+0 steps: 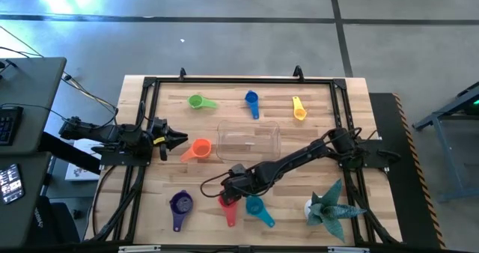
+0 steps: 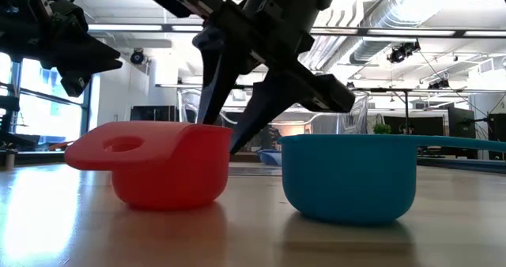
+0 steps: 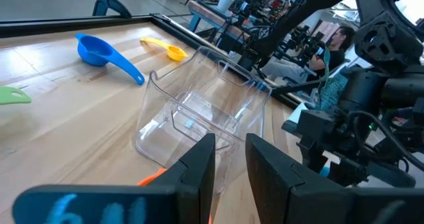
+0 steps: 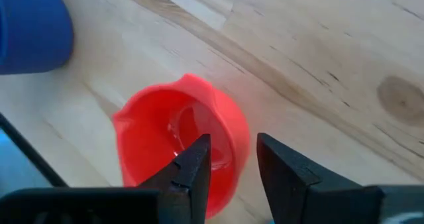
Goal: Nest measuring cups in basket
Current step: Stack the orange measuring cup into the violet measuring cup
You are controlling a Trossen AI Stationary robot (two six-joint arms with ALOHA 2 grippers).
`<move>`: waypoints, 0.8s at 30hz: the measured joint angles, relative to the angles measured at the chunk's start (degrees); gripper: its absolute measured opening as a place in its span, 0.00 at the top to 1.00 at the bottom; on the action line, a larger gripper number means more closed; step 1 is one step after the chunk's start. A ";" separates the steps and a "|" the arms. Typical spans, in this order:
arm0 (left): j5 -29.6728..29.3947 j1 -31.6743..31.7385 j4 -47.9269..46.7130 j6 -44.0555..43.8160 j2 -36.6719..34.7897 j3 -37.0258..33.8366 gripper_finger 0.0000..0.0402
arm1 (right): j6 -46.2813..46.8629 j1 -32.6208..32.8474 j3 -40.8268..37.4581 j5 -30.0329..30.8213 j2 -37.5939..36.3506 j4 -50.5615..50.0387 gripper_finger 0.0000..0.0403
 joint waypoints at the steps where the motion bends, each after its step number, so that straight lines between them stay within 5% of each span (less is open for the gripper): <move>1: 0.00 -0.02 0.00 0.02 0.00 0.00 0.82 | -0.04 -0.04 0.00 -0.07 -0.20 -0.34 0.72; 24: 2.51 -0.02 0.14 -0.06 0.02 3.99 0.82 | -11.58 -6.18 0.00 -0.21 -10.54 2.80 0.72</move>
